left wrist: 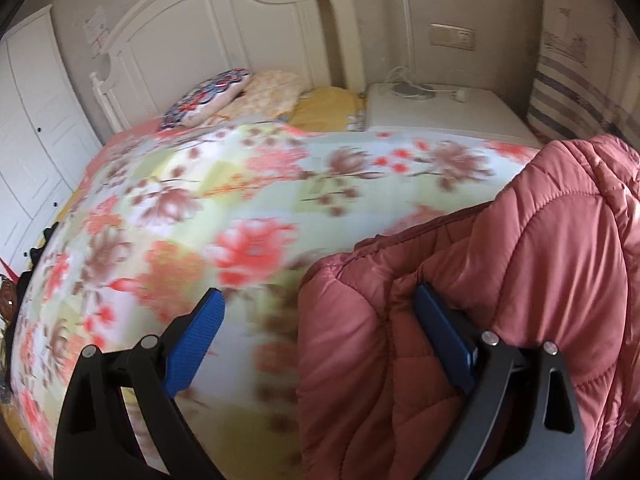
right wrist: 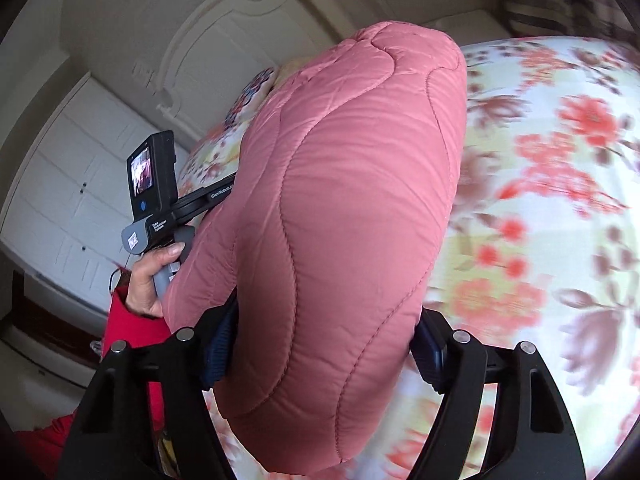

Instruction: Fold large clothes

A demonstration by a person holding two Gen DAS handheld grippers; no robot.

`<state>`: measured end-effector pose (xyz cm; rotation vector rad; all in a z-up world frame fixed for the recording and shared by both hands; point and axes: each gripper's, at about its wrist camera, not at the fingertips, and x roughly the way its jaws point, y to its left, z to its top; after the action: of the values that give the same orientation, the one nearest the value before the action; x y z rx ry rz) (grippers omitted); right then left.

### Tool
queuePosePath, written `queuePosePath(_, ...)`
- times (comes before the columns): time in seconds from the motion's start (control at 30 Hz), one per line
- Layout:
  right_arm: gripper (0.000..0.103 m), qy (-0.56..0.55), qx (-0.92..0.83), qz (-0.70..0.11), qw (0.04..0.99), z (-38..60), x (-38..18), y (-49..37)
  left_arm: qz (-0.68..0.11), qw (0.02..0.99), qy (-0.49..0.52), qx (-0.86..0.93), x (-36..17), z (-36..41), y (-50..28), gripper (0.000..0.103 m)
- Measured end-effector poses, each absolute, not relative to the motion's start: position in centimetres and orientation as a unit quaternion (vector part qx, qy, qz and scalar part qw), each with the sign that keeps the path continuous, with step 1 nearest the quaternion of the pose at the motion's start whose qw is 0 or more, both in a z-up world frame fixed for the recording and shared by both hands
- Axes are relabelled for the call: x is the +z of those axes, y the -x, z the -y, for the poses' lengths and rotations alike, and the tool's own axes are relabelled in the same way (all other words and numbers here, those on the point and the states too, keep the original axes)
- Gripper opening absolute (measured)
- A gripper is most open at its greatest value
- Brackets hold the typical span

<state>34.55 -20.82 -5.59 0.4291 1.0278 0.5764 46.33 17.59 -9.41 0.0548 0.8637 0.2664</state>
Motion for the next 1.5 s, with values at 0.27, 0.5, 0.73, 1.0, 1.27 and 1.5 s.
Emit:
queuePosePath(0.27,0.072,-0.219,0.209,-0.469,0.83,28.5,-5.3,-32.5,-0.404,0.908,-0.037,0.103,-9.4,-8.0,-46.9,0.095)
queuePosePath(0.5,0.072,-0.236,0.191,-0.466,0.831,32.2,-5.4,-30.4,-0.392,0.915,-0.05,0.081,-9.5,-3.2,-46.8,0.095)
queuePosePath(0.73,0.082,-0.149,0.101,-0.425,0.887,32.9,-0.4,-27.8,-0.384,0.918,-0.055,0.079,-9.3,-2.4,-46.6,0.095)
queuePosePath(1.0,0.09,0.015,0.083,-0.335,0.938,24.3,5.5,-28.7,-0.376,0.922,-0.045,0.078,-9.1,-2.8,-46.2,0.095)
queuePosePath(1.27,0.095,0.145,0.01,-0.413,0.899,18.7,-2.3,-34.7,-0.367,0.926,-0.047,0.079,-9.0,-2.7,-46.0,0.095)
queuePosePath(1.5,0.095,0.162,-0.001,-0.423,0.891,18.5,-3.4,-35.1,-0.353,0.933,-0.032,0.056,-6.6,-3.5,-44.0,0.095)
